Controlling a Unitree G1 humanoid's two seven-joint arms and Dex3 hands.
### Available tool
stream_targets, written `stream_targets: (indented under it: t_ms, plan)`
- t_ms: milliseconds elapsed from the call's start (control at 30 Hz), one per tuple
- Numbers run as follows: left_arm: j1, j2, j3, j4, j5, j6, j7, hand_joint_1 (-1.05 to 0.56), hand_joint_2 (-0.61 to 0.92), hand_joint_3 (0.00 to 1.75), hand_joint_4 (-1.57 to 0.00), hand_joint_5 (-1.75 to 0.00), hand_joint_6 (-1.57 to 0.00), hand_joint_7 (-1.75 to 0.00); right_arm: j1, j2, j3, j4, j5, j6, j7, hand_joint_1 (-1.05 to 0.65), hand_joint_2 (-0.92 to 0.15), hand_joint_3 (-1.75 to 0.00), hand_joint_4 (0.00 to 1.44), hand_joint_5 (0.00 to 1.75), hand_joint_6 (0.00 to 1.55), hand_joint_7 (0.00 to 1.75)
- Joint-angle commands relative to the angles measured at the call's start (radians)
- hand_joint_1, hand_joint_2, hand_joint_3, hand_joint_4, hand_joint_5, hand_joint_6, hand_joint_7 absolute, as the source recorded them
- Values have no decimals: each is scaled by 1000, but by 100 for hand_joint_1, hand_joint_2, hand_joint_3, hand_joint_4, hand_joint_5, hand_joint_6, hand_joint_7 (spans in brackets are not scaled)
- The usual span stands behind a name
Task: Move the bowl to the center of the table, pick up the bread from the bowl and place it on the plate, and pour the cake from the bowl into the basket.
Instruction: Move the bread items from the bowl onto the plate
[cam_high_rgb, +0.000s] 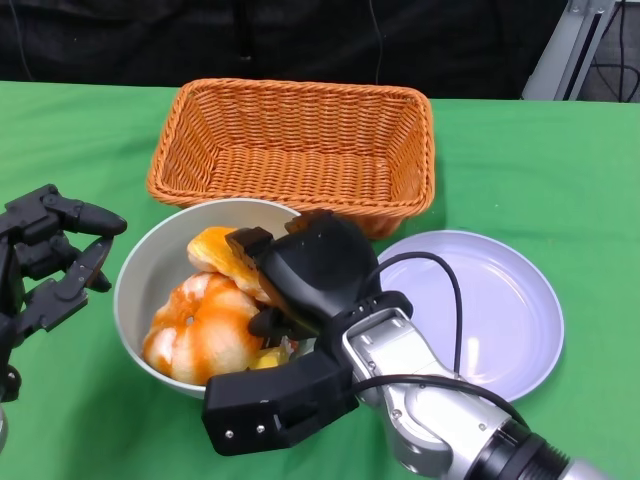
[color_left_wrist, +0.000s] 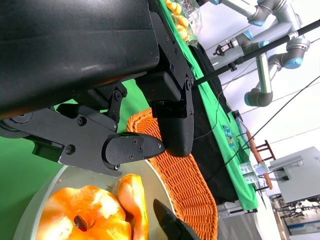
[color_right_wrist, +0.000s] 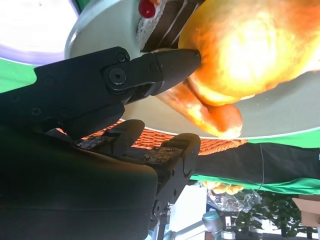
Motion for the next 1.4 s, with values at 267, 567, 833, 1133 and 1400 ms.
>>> stream_targets:
  t_ms: [267, 567, 833, 1133, 1400]
  plan:
    - [15, 3, 7, -16, -15, 8, 8, -22, 87, 40, -82, -149, -86, -108, -44, 56, 18, 110, 25, -27, -49, -76, -92, -4, 63, 9, 52, 2]
    - [15, 3, 7, -17, -16, 9, 7, -22, 85, 42, -82, -150, -86, -108, -54, 55, 27, 121, 41, -25, -60, -76, -92, -5, 64, 8, 53, 1]
    - [15, 9, 7, -11, -2, 0, 12, -22, 84, 45, -83, -150, -87, -105, -88, 82, 46, 199, 47, -4, -18, -61, -90, -4, 75, 14, 60, 3]
    - [16, 9, 7, -13, 2, 3, 15, -22, 82, 49, -83, -149, -88, -104, -90, 81, 48, 196, 53, -2, -9, -56, -91, -1, 76, 15, 63, 2]
    - [16, 8, 8, -13, 1, 1, 14, -21, 81, 52, -83, -149, -88, -104, -91, 81, 47, 190, 63, 1, 8, -50, -90, 0, 77, 16, 64, 1]
